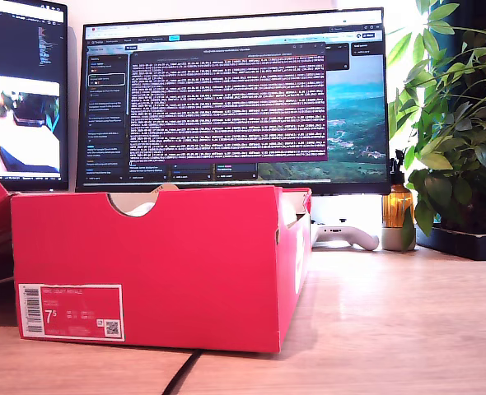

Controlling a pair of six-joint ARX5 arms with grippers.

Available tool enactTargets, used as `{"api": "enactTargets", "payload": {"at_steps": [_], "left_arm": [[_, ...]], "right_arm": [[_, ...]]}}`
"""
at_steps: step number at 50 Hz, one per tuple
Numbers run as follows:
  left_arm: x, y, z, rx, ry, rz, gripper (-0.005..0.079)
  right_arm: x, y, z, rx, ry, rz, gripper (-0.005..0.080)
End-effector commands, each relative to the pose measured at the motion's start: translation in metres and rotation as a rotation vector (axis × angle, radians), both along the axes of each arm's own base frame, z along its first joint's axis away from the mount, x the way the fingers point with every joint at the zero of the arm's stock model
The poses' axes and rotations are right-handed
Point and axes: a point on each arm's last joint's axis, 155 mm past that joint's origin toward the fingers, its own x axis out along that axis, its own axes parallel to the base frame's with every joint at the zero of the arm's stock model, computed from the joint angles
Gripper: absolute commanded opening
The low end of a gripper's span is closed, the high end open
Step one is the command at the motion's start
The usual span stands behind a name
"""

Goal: Pack the white shoes by picking the first shoe and placing it inside the red shoebox, left side, then picking and rotating the second shoe and placing it in the shoebox

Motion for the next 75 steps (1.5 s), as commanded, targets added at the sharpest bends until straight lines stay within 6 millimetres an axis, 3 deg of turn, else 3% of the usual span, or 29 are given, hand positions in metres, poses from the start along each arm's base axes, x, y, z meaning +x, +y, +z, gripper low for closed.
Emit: {"api": "enactTargets", "payload": {"at_steps": [1, 5, 14, 32, 52, 57, 66, 75], "left_arm": [[-0.001, 0.001, -0.012, -0.002, 0.016, 0.005, -0.0019], [-0.002, 0.001, -0.012, -0.002, 0.018, 0.005, -0.0019], [-0.002, 0.001, -0.016, -0.003, 0.035, 0.005, -0.0019], [-0.002, 0.003, -0.018, -0.035, 0.049, 0.018, -0.0019], [-0.018, -0.013, -0.056, -0.148, 0.241, -0.037, -0.0019], [-0.018, -0.018, -0.050, -0.145, 0.217, -0.067, -0.0019], [-0.016, -0.017, -0.019, -0.122, 0.074, -0.076, -0.0019], [-0.021, -0.011, -0.015, -0.093, 0.038, -0.047, -0.0019]], "right_arm": [[-0.002, -0.004, -0.007, 0.000, 0.012, -0.030, -0.0008], [-0.004, -0.013, -0.002, 0.005, -0.009, -0.088, -0.0008], [-0.010, -0.013, -0.001, -0.001, -0.019, -0.094, -0.0008], [-0.011, 0.004, -0.002, 0.007, -0.008, -0.016, -0.0008], [-0.011, 0.004, -0.002, 0.006, -0.009, -0.017, -0.0008], [-0.011, 0.004, -0.002, 0.006, -0.009, -0.017, -0.0008], [-0.011, 0.004, -0.002, 0.006, -0.009, -0.017, -0.0008], [-0.011, 0.004, -0.002, 0.006, -0.009, -0.017, -0.0008]]}}
